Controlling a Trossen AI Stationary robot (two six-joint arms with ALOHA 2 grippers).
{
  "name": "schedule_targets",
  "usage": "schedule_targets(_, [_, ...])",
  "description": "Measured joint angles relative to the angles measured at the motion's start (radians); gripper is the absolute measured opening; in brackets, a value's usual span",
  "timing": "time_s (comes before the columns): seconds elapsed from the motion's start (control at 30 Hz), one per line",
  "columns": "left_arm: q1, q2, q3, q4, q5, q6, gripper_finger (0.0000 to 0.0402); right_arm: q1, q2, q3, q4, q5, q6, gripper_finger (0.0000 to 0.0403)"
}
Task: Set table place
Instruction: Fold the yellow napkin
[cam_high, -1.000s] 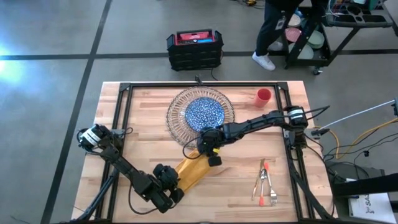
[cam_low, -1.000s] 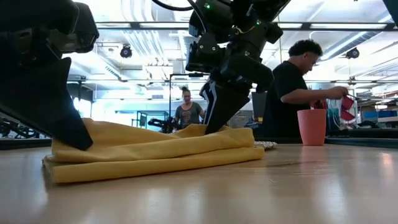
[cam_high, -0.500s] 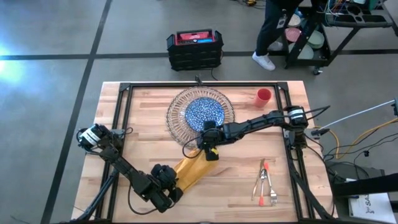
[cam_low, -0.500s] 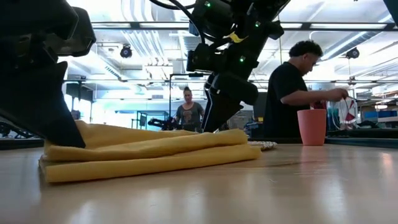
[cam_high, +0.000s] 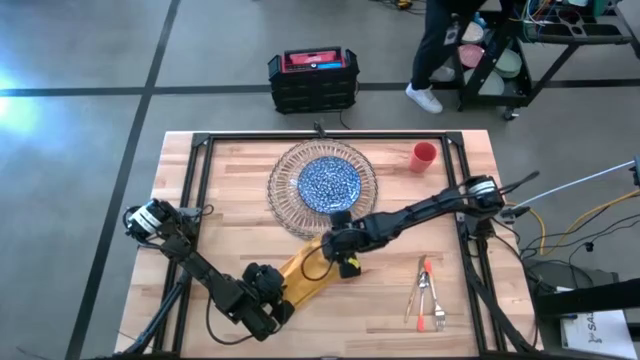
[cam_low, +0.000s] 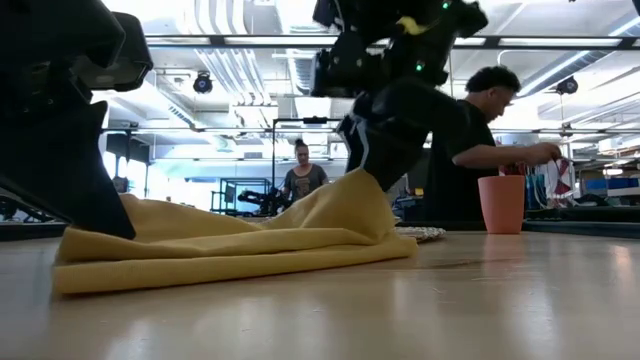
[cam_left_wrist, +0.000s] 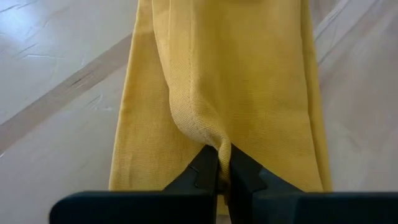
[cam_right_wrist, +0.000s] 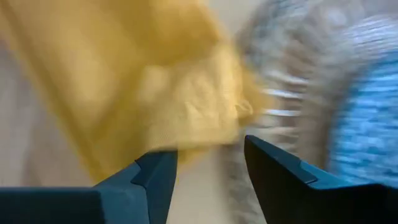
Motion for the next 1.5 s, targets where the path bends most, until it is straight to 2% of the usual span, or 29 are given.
schedule_targets(0.1, [0.003, 0.0, 0.0, 0.001, 0.0, 0.0, 0.0, 0.001, -0.027, 0.042, -0.049, 0.121, -0.037, 0.0168])
schedule_targets(0.17, [0.004, 0.0, 0.0, 0.0, 0.0, -0.002, 0.0, -0.001, -0.043, 0.071, -0.074, 0.14, -0.043, 0.0165])
schedule_targets(0.33, [0.005, 0.0, 0.0, -0.002, -0.002, -0.014, 0.0, 0.002, -0.047, 0.102, -0.055, 0.008, -0.013, 0.0162])
schedule_targets(0.87, [0.006, -0.001, 0.0, 0.004, -0.004, -0.029, 0.0, 0.013, 0.109, 0.074, 0.04, -0.02, 0.038, 0.0145])
schedule_targets(1.03, [0.005, -0.001, 0.0, 0.005, 0.065, -0.049, 0.0, 0.013, 0.154, 0.065, 0.062, -0.02, 0.038, 0.0133])
schedule_targets(1.2, [0.001, -0.005, 0.006, 0.007, 0.233, -0.082, 0.0012, 0.013, 0.177, 0.068, 0.088, -0.025, 0.04, 0.0119])
schedule_targets(1.5, [-0.011, -0.022, 0.006, -0.041, 0.281, -0.109, 0.0044, 0.011, 0.188, 0.065, 0.159, -0.044, 0.024, 0.0107])
